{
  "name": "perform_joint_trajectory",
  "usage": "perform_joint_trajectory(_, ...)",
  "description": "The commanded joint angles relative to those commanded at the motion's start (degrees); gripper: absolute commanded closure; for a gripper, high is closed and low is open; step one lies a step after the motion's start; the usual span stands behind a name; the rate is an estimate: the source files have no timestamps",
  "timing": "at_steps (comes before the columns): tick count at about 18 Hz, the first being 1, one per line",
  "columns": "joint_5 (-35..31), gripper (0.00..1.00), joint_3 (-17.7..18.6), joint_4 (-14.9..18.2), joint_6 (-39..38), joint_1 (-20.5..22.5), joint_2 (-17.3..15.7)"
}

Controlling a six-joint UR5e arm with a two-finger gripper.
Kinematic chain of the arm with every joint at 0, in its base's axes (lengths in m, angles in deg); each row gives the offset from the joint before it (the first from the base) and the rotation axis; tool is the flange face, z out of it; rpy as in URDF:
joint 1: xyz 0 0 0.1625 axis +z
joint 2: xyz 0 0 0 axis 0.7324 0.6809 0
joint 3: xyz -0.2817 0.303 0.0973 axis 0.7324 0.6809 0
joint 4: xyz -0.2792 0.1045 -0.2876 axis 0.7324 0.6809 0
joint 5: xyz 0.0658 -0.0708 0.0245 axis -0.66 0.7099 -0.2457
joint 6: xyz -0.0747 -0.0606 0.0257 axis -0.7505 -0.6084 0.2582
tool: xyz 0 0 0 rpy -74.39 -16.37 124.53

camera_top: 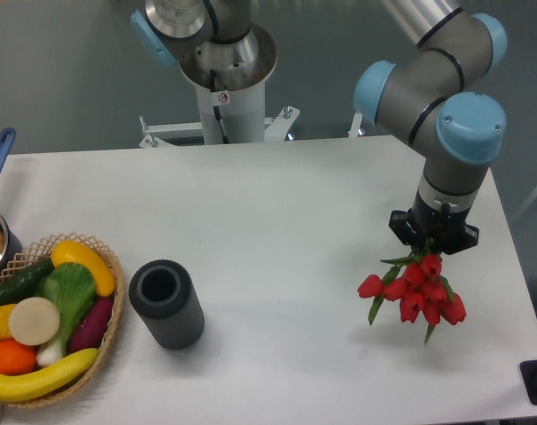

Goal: Place the flowers on the table
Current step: 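Lower the red tulip bunch toward the table with the gripper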

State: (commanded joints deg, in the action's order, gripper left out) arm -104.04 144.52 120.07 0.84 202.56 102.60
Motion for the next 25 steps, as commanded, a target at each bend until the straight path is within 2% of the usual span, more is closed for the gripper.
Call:
perform_joint_trajectory(7,0.2,1.0,0.4,0.1,-1.4,-2.9,0.2)
perform_joint_trajectory(10,0.4,1.0,1.9,-0.2,-2.0,-4.2,0.4)
perform_joint_trajectory(13,0.5,0.96,2.5,-0.3,-2.0,-5.9,1.1)
perform_joint_trajectory(16,1.2,0.75,2.5,-0.3,-1.9,-6.5,2.3)
perform_joint_trajectory(17,3.7,0.65,2.5,-0.3,-2.0,-6.4,2.5)
perform_joint_trajectory(19,6.3,0.56,2.5,-0.3,-2.1,-6.4,2.5)
perform_joint_trajectory(22,6.6,0.47,2.5,-0.3,-2.2,-6.7,2.5)
perform_joint_trajectory(23,6.6,0.39,2.5,-0.3,-2.2,-6.9,2.5)
perform_joint_trajectory(24,6.6,0.36,2.5,-0.3,-2.2,-7.0,2.4)
perform_joint_trajectory(25,6.7,0.28,2.5,-0.4,-2.2,-7.0,2.5)
